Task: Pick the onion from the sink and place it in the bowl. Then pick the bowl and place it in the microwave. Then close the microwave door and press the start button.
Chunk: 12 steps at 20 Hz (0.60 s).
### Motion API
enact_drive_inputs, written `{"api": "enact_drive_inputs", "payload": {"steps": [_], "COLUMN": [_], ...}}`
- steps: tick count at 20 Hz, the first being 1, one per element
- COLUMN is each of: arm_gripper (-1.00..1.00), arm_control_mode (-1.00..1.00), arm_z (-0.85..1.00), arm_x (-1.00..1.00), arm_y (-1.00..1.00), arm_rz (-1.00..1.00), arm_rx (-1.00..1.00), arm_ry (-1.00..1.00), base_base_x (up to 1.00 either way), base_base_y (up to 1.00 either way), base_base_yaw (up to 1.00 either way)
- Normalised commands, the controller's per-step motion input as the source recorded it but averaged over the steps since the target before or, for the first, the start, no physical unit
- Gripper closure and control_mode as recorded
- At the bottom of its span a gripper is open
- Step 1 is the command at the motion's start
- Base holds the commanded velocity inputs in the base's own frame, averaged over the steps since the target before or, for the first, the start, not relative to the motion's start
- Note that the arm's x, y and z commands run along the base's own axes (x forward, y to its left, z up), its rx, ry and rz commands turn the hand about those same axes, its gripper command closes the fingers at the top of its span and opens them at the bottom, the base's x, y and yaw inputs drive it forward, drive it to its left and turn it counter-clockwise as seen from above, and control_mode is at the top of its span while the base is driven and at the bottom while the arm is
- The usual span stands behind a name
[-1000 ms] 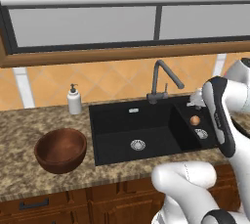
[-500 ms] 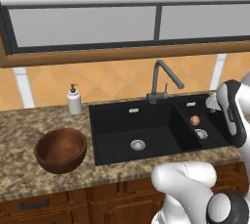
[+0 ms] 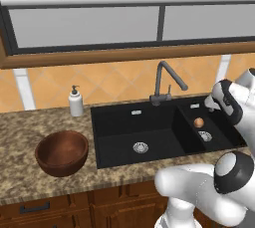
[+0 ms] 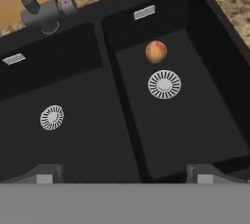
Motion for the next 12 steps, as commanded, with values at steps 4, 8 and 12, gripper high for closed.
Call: {"api": "enact_drive_inputs", "payload": {"steps": [4, 8, 12], "arm_gripper": [-1.0, -1.0, -1.0], "arm_control_mode": [-1.0, -1.0, -1.0], "arm_z": [-0.43, -0.25, -0.16], "arm_x": [0.62, 0.52, 0.46], "arm_y": [-0.35, -0.18, -0.22], "arm_rz": [0.0, 0.0, 0.0], "arm_rx": [0.0, 0.0, 0.0], "arm_ry": [0.0, 0.0, 0.0], "base_base_x": [0.0, 0.0, 0.0], "base_base_y": [0.0, 0.0, 0.0], "base_base_yaw": [0.0, 0.0, 0.0]}}
